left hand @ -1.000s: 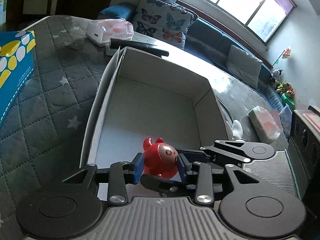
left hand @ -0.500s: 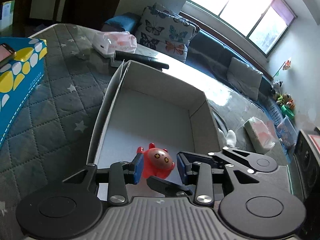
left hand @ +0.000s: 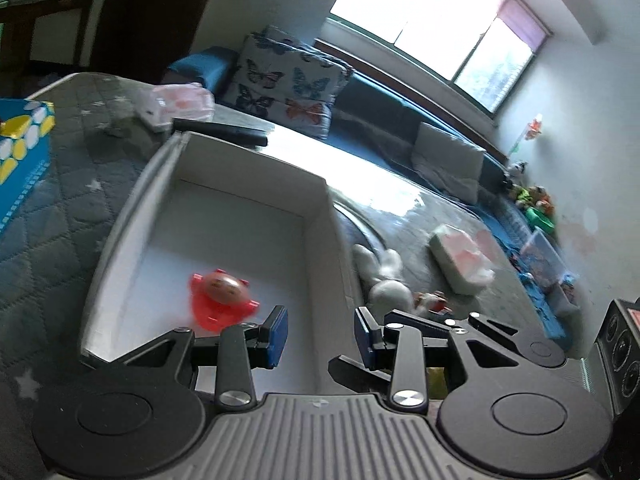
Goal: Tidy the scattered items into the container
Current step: 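Move the left tool back to the tan peanut toy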
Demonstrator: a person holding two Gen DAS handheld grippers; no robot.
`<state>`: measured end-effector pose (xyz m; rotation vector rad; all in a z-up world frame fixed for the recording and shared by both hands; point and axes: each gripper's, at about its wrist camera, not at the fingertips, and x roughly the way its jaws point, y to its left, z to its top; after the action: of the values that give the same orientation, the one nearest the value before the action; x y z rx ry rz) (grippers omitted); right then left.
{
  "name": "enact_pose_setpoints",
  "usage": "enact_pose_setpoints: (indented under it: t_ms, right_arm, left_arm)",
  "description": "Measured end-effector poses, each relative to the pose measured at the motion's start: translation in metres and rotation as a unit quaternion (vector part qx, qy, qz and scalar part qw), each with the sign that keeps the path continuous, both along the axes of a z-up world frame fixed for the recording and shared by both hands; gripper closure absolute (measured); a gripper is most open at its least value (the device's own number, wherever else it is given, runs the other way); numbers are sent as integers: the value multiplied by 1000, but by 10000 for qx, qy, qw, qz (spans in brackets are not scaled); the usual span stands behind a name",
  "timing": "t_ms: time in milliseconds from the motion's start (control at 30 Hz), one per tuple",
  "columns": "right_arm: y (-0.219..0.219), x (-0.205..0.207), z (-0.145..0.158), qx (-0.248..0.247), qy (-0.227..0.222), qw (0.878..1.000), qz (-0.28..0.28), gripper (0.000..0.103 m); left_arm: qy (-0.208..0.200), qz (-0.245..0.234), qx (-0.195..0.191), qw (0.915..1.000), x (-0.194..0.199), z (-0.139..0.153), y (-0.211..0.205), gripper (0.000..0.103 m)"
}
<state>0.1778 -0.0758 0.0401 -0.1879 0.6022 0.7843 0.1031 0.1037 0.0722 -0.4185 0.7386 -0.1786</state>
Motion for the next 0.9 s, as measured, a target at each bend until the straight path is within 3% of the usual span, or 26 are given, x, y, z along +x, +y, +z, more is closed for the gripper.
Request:
enact_pose_setpoints:
  t_ms: [433, 900]
  right_arm:
    - [-74, -28, -17, -59, -2, 9977, -674, 40]
    - [-73, -7, -41, -303, 11, 9971, -692, 41]
  left_arm:
    - [140, -861, 52, 9962, -1, -12, -73, 64]
    - [554, -778, 99, 9954, 19, -30, -97, 64]
